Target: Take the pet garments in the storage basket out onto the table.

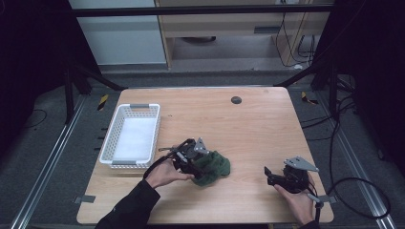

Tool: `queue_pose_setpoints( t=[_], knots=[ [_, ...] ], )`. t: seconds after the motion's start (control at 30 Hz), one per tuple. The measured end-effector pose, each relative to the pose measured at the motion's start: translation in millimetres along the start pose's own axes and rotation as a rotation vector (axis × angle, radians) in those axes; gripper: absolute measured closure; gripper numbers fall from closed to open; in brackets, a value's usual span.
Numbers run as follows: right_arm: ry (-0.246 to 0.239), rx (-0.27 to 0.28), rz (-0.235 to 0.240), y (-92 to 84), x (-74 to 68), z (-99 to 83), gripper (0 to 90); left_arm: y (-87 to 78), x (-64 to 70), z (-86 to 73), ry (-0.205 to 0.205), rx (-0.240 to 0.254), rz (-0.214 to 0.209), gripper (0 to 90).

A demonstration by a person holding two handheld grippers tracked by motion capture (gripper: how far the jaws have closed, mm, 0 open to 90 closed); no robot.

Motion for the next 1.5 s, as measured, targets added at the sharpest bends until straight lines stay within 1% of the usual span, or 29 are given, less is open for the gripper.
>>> queue_pose_setpoints(
  t=[0.2,0.3,0.5,0.73,0.87,0.93,1.03,1.2,1.3,1.4,1.5],
  knots=[
    [-0.008,0.004,-0.001,0.3,0.0,0.3,11.4,-8.9,-0.2,3.1,-0.021,0.041,0.006,27.2],
    [-0.007,0.003,0.000,0.4,0.1,0.3,11.4,-14.2,-0.5,4.0,-0.045,0.063,0.012,26.2],
    [-0.006,0.003,0.000,0.2,-0.6,0.4,11.3,-22.0,-2.0,4.1,-0.074,0.106,0.026,24.9],
    [-0.009,0.003,-0.001,0.5,-0.4,0.2,11.3,-32.7,-4.3,1.8,-0.115,0.161,0.054,24.6],
    [-0.008,0.002,-0.001,0.6,-0.9,0.0,11.3,-39.5,-6.4,0.3,-0.146,0.200,0.072,24.6],
    [-0.008,0.003,-0.001,0.7,-1.0,0.0,11.2,-43.6,-8.0,-1.5,-0.160,0.220,0.086,24.7],
    [-0.009,0.003,-0.001,0.6,-0.9,0.1,11.2,-50.9,-11.4,-5.2,-0.183,0.258,0.127,25.4],
    [-0.010,0.004,-0.002,0.5,-1.3,0.3,11.3,-63.1,-18.2,-12.1,-0.231,0.316,0.183,27.7],
    [-0.010,0.004,-0.001,0.4,-1.3,0.1,11.3,-70.2,-21.8,-17.5,-0.257,0.340,0.224,31.6],
    [-0.008,0.003,0.000,-0.1,-1.4,0.1,11.2,-76.5,-23.7,-24.8,-0.282,0.359,0.248,36.0],
    [-0.004,0.005,0.000,-0.5,-1.6,0.6,11.3,-80.6,-23.9,-34.7,-0.301,0.364,0.273,39.7]
  ],
)
Point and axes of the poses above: each handheld gripper's, and its own axes: y roughly forward along the jaws, z roughly out of its top, x roughly to its right, the point moved 7 cm from there along y, roughly forward along the jaws, and after that the axes turned 15 degrees about x, right-handed, at the moved point
